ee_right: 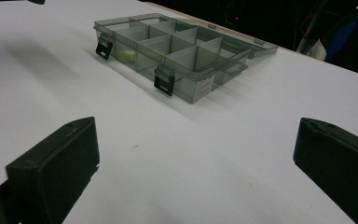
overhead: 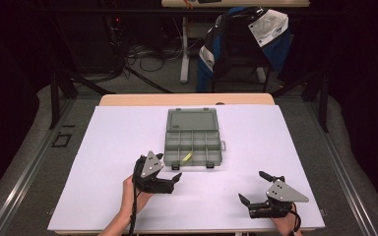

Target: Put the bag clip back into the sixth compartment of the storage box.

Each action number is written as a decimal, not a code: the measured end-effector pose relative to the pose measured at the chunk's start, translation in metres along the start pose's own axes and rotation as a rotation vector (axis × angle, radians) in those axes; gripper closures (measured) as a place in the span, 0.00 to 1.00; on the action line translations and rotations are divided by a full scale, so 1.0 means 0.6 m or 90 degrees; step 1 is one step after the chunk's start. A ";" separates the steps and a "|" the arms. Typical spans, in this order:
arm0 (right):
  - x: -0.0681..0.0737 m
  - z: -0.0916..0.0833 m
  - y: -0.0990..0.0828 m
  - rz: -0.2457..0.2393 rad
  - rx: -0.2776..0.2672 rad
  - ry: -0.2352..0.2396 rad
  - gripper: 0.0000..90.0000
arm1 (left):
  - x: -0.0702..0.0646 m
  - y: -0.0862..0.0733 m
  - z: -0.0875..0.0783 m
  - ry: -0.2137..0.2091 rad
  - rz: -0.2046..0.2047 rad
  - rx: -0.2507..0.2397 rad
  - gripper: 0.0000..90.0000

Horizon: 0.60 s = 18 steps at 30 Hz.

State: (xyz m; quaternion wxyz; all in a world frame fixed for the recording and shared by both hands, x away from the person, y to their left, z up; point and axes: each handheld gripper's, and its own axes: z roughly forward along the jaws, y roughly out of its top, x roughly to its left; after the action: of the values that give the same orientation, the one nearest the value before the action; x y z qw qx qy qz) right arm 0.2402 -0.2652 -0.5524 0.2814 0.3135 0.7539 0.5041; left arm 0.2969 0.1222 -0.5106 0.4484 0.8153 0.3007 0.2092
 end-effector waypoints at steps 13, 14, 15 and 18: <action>0.000 0.000 0.000 0.001 0.001 0.001 0.00 | 0.007 -0.043 -0.043 0.030 -0.021 0.002 0.12; 0.000 0.000 0.000 0.000 0.002 0.001 0.00 | 0.008 -0.047 -0.045 0.030 -0.027 0.002 0.12; 0.000 0.001 0.000 0.000 0.003 0.001 0.00 | 0.009 -0.051 -0.047 0.030 -0.029 0.005 0.12; 0.001 0.001 -0.001 0.000 0.003 0.000 0.00 | 0.012 -0.061 -0.055 0.033 -0.034 0.006 0.12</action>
State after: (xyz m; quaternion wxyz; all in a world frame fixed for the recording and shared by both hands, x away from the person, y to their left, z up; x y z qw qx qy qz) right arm 0.2405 -0.2647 -0.5530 0.2808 0.3141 0.7553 0.5020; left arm 0.2709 0.1620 -0.5247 0.4424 0.8031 0.3351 0.2169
